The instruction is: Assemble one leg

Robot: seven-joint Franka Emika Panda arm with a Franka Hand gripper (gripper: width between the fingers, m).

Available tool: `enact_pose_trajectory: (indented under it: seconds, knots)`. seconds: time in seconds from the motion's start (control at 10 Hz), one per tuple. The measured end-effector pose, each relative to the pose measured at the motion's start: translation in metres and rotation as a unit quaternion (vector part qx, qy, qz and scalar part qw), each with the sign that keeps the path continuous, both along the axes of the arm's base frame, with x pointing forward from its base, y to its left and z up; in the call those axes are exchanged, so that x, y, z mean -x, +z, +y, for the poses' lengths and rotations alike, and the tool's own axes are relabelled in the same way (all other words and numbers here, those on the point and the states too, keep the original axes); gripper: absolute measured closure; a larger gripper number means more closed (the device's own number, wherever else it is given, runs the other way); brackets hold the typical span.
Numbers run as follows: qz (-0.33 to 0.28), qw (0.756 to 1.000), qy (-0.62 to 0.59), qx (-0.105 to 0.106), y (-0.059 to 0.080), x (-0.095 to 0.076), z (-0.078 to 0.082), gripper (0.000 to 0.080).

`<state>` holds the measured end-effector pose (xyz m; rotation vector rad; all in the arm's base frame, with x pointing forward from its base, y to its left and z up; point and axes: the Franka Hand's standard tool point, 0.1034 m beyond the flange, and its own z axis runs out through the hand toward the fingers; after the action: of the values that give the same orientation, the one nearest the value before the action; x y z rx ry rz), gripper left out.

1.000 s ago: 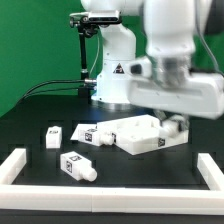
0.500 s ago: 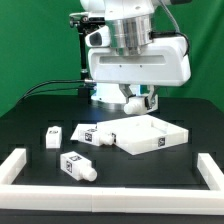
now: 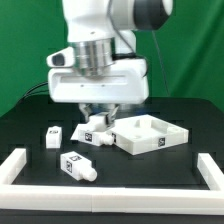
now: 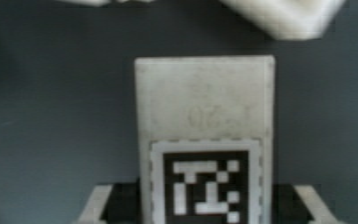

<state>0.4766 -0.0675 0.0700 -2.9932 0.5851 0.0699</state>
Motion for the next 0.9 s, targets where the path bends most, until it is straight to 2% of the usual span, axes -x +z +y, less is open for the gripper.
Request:
enact_pose_trajectory:
  seconds: [0.1,0.3,0.5,0.7,0.9]
  knots:
    - [0.004,1.000,0.007,0.005,-0.008,0.004,-0.012,0.0514]
    - [-0.001,0.999,0.031,0.012,-0.012,0.004,-0.033,0.0514]
    - [0.000,0.999,0.030,0.011,-0.013,0.004,-0.028,0.0514]
    - [0.002,0.999,0.030,0.011,-0.014,0.005,-0.030,0.0514]
    - [0.006,0.999,0.049,0.016,-0.026,0.003,-0.062,0.0514]
